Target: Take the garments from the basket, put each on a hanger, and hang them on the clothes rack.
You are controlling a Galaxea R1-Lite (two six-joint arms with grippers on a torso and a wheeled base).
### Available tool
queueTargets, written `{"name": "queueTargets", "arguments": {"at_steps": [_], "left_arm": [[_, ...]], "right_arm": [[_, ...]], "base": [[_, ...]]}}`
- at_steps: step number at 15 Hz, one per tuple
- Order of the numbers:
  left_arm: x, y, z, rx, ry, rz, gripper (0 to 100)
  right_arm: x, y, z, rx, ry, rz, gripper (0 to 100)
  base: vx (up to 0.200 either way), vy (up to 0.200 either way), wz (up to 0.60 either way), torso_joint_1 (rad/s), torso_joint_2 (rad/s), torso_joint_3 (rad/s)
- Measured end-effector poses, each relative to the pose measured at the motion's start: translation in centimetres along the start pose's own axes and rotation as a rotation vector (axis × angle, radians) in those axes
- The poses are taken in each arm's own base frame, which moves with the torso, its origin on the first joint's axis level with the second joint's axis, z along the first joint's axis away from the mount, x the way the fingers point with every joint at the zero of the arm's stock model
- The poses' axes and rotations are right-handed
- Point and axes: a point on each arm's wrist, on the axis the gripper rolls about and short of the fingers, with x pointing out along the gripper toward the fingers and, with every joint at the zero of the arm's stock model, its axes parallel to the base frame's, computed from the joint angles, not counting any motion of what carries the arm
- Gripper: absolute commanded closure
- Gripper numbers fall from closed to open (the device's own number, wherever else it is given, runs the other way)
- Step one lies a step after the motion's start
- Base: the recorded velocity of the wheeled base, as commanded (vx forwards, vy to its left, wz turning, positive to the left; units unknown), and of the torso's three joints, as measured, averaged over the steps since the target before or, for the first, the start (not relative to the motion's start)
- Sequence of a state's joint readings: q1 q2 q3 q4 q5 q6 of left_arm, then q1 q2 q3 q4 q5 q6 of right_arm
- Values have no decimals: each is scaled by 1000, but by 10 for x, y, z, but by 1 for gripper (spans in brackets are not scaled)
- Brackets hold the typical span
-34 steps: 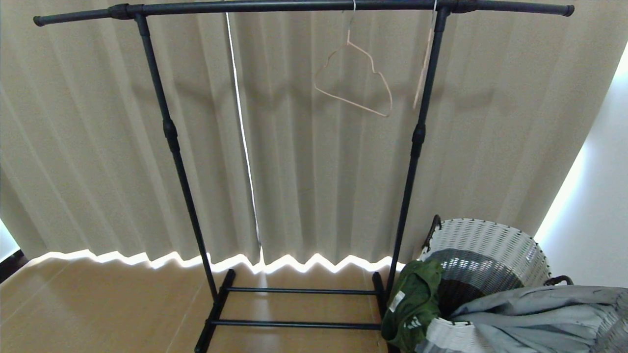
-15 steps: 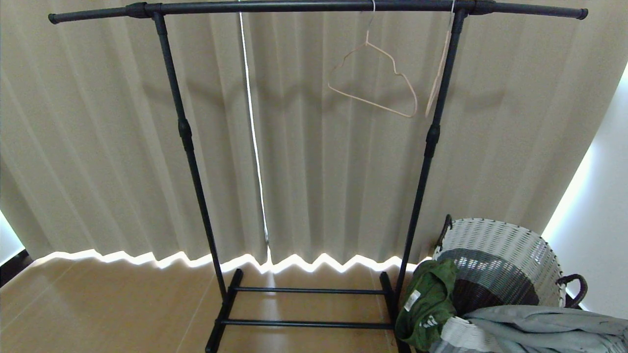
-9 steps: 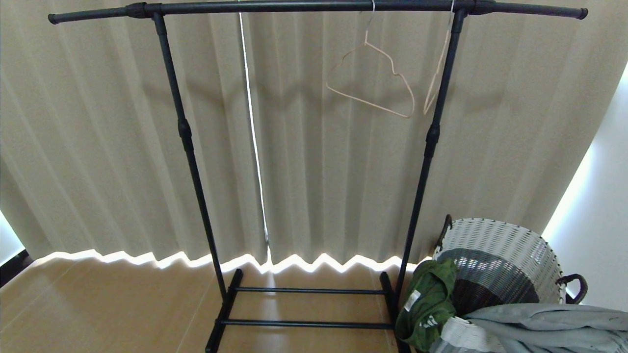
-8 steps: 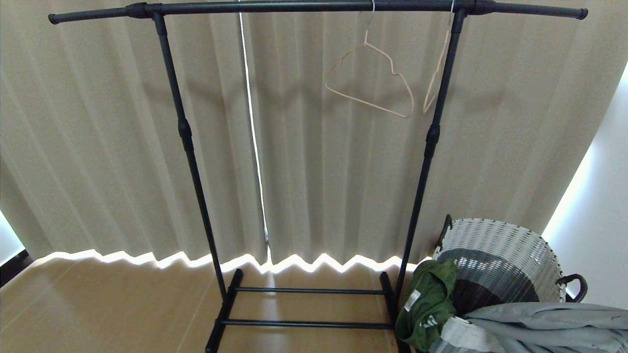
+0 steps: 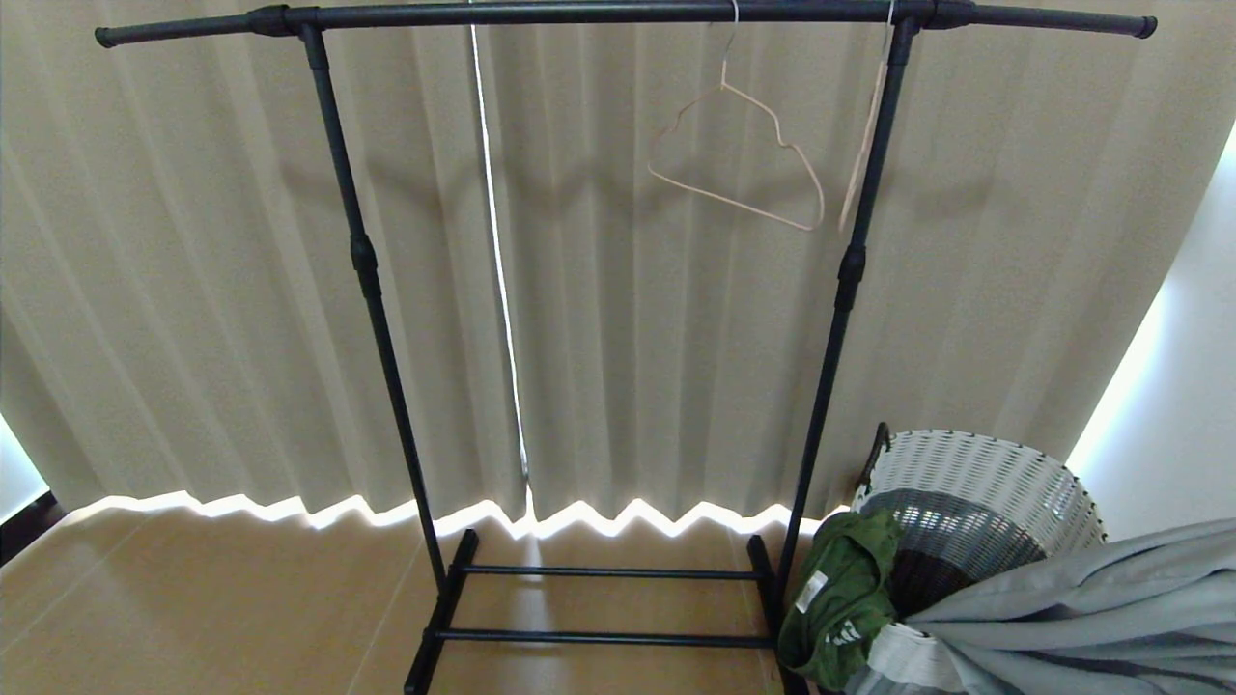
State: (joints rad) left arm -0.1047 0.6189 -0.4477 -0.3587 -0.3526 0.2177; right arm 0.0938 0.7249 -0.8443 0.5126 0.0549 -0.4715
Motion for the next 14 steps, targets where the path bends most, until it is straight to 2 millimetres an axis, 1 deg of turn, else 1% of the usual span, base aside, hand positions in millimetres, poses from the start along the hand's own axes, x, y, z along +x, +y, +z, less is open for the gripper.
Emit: {"name": "queueTargets", "arguments": {"at_steps": [2, 3, 4, 6, 7, 9, 11, 14], "left_arm": [[34, 11, 13, -22, 19, -50, 100], [51, 14, 15, -37, 36, -72, 100], [69, 15, 16, -51, 55, -87, 100], [107, 5, 13, -80, 92, -119, 100], [123, -5, 9, -100, 108, -145, 100], [150, -36, 0, -174, 160, -245, 100], [166, -73, -10, -254, 227, -370, 100], [184, -127, -21, -366, 323, -519, 100]], "right_arm": [[3, -7, 20, 30, -41, 45, 100], [7, -10, 29, 58, -53, 79, 100], [13, -11, 39, 96, -60, 116, 100], [29, -13, 60, 196, -61, 191, 100], [38, -13, 71, 257, -63, 224, 100], [56, -12, 94, 359, -126, 261, 100], [70, -7, 101, 367, -116, 289, 100], [79, 2, 106, 351, -102, 343, 100]], "base": [[0, 0, 0, 0, 0, 0], [0, 0, 0, 0, 0, 0], [0, 0, 0, 0, 0, 0], [0, 0, 0, 0, 0, 0], [0, 0, 0, 0, 0, 0], [0, 0, 0, 0, 0, 0], [0, 0, 0, 0, 0, 0], [0, 0, 0, 0, 0, 0]]}}
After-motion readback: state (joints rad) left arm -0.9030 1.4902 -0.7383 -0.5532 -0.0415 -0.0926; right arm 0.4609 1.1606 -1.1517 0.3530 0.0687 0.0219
